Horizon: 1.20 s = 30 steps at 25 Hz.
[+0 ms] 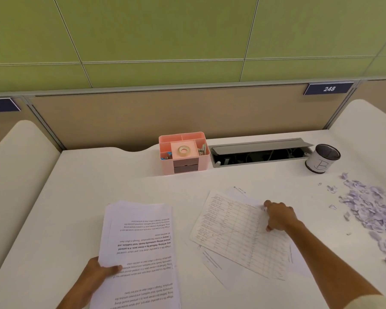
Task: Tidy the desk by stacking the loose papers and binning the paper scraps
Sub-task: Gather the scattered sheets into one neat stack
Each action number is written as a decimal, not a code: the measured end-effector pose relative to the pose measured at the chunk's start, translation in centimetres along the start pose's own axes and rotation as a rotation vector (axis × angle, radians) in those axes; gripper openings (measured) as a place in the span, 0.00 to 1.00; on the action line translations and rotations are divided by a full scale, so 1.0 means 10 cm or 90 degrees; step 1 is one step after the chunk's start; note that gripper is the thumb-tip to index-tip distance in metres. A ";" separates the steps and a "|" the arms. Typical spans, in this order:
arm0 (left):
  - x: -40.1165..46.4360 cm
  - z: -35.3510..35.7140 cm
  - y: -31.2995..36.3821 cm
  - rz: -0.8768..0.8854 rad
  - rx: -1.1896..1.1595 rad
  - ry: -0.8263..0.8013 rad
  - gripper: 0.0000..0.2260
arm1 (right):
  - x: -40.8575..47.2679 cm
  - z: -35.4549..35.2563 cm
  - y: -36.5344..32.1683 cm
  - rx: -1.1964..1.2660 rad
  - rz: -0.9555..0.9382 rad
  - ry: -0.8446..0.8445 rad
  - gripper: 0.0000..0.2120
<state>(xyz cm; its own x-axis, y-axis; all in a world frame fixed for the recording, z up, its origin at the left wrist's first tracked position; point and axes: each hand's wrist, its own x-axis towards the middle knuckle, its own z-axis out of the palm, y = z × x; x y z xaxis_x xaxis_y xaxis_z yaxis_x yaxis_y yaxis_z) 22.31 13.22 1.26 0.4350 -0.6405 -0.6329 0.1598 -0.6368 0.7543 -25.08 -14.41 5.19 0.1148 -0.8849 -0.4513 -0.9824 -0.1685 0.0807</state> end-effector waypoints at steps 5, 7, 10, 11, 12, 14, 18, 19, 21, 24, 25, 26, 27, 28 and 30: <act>0.01 0.01 0.00 0.006 0.010 0.004 0.17 | -0.05 0.01 0.04 0.033 0.001 0.017 0.47; -0.01 0.02 0.01 0.005 0.016 0.009 0.16 | -0.05 0.00 0.03 0.012 0.000 0.019 0.46; -0.06 0.03 0.04 0.008 0.023 -0.014 0.16 | -0.05 -0.03 0.03 -0.051 -0.011 0.007 0.37; -0.08 0.03 0.05 0.009 0.026 -0.022 0.16 | -0.06 -0.06 0.03 -0.068 -0.018 -0.003 0.34; -0.10 0.03 0.06 0.009 0.026 -0.026 0.16 | -0.06 -0.11 0.05 -0.073 -0.025 -0.012 0.30; -0.11 0.03 0.06 0.004 0.026 -0.020 0.16 | -0.08 -0.26 0.08 -0.058 -0.046 -0.030 0.23; -0.14 0.03 0.08 0.000 0.036 -0.024 0.17 | -0.12 -0.74 0.06 -0.045 -0.143 -0.096 0.22; -0.15 0.03 0.07 0.001 0.037 -0.022 0.17 | -0.15 -0.86 0.01 -0.052 -0.170 -0.110 0.22; -0.16 0.05 0.07 0.002 0.041 -0.017 0.17 | -0.20 -1.04 -0.14 -0.088 -0.219 -0.126 0.23; -0.14 0.08 0.06 0.001 0.042 -0.007 0.16 | -0.21 -1.10 -0.47 -0.200 -0.299 -0.100 0.23; -0.14 0.09 0.06 0.000 0.044 -0.003 0.16 | -0.18 -1.07 -0.59 -0.236 -0.336 -0.080 0.22; -0.13 0.09 0.06 0.000 0.046 -0.001 0.16 | -0.14 -1.01 -0.71 -0.270 -0.376 -0.061 0.21; -0.13 0.10 0.06 0.000 0.048 0.001 0.16 | -0.11 -0.94 -0.82 -0.302 -0.419 -0.044 0.21; -0.13 0.10 0.06 0.001 0.049 0.001 0.16 | -0.07 -0.85 -0.91 -0.333 -0.471 -0.023 0.21; -0.14 0.11 0.07 0.005 0.050 0.000 0.16 | -0.03 -0.63 -1.05 -0.391 -0.580 0.017 0.21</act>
<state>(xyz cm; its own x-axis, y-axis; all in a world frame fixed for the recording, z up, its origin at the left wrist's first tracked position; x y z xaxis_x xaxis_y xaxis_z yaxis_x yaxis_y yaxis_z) 20.82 13.18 2.44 0.4353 -0.6464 -0.6267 0.0857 -0.6632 0.7436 -13.85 -15.11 10.11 0.7702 -0.3274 -0.5474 -0.2884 -0.9442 0.1589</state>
